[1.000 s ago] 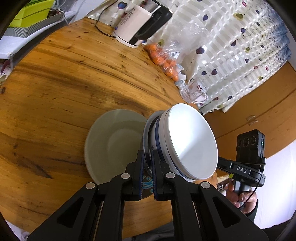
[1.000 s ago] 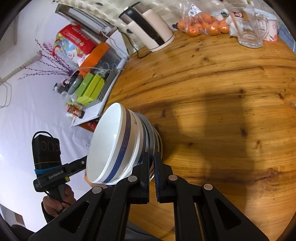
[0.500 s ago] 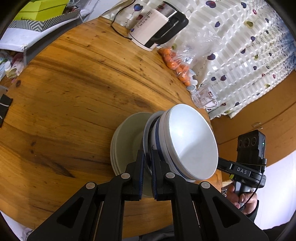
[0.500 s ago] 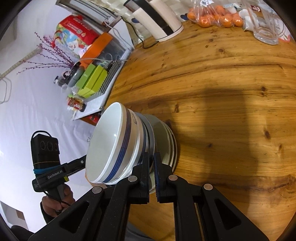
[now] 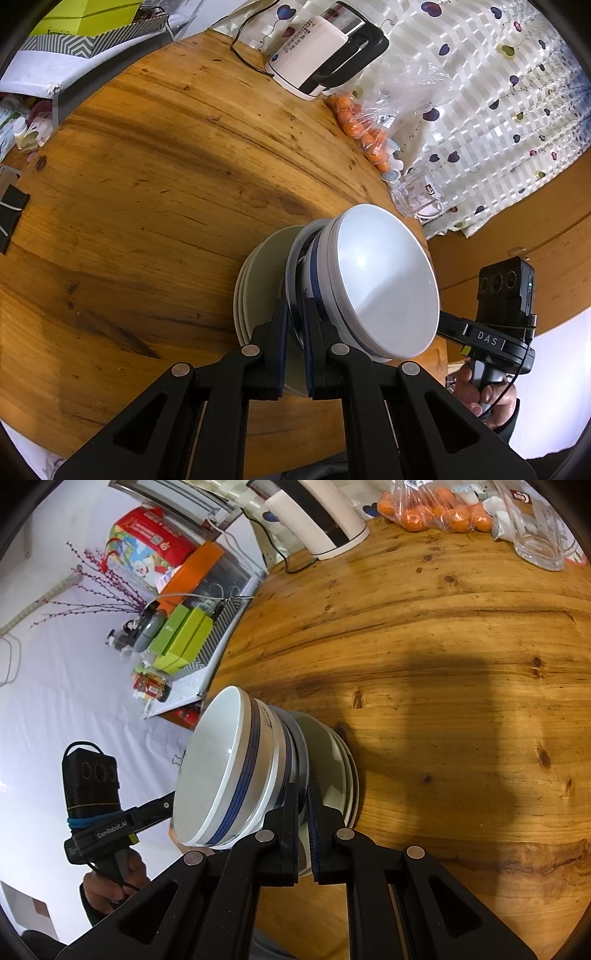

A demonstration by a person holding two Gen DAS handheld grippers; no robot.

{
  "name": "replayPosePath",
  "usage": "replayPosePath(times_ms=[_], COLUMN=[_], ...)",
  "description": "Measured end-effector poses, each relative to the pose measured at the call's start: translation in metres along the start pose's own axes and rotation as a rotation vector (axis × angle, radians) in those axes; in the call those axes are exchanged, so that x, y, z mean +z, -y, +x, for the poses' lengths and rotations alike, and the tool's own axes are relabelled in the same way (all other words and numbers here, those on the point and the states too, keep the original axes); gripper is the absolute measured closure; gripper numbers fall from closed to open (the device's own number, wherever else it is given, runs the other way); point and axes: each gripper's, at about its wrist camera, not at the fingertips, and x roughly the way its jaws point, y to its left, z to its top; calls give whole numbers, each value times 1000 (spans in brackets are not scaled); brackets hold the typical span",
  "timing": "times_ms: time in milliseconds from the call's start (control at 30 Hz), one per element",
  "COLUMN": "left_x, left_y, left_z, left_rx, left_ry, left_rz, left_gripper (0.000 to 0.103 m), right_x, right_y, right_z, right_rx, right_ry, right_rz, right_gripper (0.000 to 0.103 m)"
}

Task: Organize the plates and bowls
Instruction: 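Tilt both grippers and seat the blue-rimmed bowls down inside the steel bowl, then open both grippers and pull them back from the bowl stack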

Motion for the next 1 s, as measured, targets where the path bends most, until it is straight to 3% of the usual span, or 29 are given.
replayPosePath(times_ms=[667,1000], left_x=[-11,-31], left_y=[11,30], left_z=[-6,-25], left_rx=[73,166], left_ry=[50,125], left_rz=[64,124], left_gripper=[93,87], right_x=[-10,-33], right_y=[-16,-39], right_z=[-16,-26], right_rx=[-62,-106], right_ry=[30,51], right_rz=[-86,-193], right_gripper=[93,69])
